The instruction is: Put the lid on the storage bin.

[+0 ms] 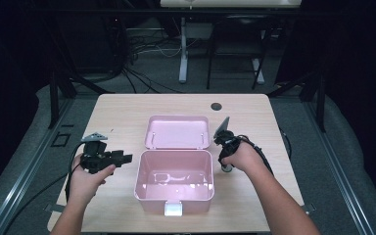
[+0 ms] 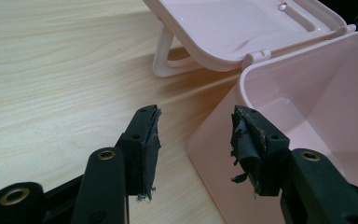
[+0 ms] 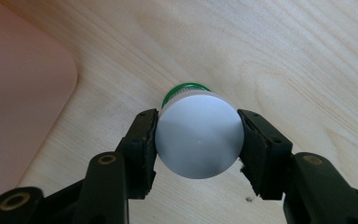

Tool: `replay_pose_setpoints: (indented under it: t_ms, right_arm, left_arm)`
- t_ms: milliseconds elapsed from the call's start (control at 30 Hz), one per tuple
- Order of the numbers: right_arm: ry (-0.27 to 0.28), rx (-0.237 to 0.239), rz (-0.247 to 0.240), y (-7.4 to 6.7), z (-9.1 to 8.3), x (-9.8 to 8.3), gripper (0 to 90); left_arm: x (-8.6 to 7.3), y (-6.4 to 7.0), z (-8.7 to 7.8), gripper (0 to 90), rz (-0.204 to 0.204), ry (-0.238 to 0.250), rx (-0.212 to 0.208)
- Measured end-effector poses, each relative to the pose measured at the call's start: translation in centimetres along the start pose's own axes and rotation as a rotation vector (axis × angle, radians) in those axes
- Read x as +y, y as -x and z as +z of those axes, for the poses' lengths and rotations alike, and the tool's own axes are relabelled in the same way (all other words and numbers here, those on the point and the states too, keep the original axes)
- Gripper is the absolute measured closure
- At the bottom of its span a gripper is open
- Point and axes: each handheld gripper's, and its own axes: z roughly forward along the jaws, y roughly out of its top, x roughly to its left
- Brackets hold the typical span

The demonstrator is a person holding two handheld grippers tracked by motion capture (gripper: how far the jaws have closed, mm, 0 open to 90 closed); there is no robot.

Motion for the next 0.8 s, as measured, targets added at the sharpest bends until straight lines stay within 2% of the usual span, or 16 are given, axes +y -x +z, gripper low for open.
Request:
replay_pose_setpoints:
  t_ms: [133, 267, 600, 633, 667, 800]
  right_arm:
    - [-0.003, 0.007, 0.012, 0.1, -0.4, -0.2, 50.1]
    - [-0.006, -0.002, 0.000, 0.1, -1.0, -0.5, 50.1]
    - [0.007, -0.017, -0.055, -0.8, -4.0, -0.9, 50.1]
    - [0.027, -0.021, -0.061, -1.0, -4.3, -1.0, 50.1]
    - [0.015, -0.023, -0.062, -1.1, -4.7, -1.0, 50.1]
    - [0.028, -0.015, -0.086, -1.6, -5.9, -1.1, 50.1]
  left_arm:
    - [0.0, 0.0, 0.0, 51.2, 0.002, 0.003, 0.000]
    - [0.0, 0.1, -0.1, 51.2, 0.001, 0.003, -0.002]
    - [0.1, 0.2, -0.3, 51.2, 0.004, 0.009, -0.005]
    - [0.1, 0.2, -0.3, 51.3, 0.004, 0.011, -0.006]
    - [0.1, 0.2, -0.3, 51.2, 0.004, 0.011, -0.006]
    - [0.1, 0.2, -0.4, 51.3, 0.004, 0.011, -0.005]
